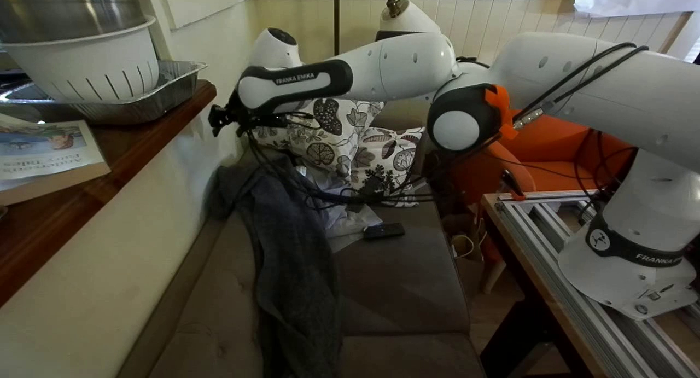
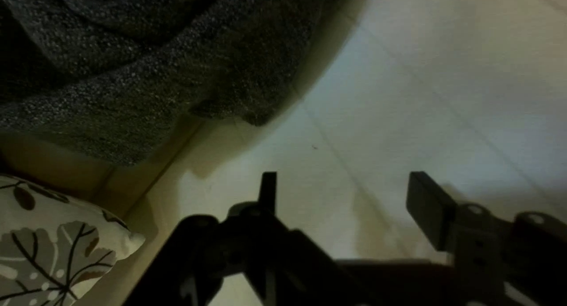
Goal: Straighten the blanket on the bed
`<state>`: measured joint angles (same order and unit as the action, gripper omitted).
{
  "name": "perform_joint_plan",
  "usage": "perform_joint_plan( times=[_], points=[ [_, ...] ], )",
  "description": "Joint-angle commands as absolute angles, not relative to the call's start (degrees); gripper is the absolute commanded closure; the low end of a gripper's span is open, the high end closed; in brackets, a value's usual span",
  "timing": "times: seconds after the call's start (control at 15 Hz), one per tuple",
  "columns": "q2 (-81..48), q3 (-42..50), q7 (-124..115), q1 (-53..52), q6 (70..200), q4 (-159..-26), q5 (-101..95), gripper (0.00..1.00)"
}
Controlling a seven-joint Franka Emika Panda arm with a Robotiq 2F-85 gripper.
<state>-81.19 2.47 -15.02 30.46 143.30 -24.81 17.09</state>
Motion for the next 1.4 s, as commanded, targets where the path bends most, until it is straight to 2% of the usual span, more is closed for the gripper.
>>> perform_joint_plan(
  times=[0.0, 0.53, 1.0, 1.33],
  points=[
    [-76.37, -3.55, -7.55, 33.52, 130.67, -27.32, 17.37, 0.00],
    [-72.19, -6.69, 0.47, 39.28, 101.52, -27.08, 17.38, 0.00],
    [-69.82, 1.58, 2.45, 35.55, 107.95, -24.64, 7.58, 0.00],
    [-63.57, -0.34, 13.66, 31.95, 101.87, -23.46, 7.10, 0.00]
  ],
)
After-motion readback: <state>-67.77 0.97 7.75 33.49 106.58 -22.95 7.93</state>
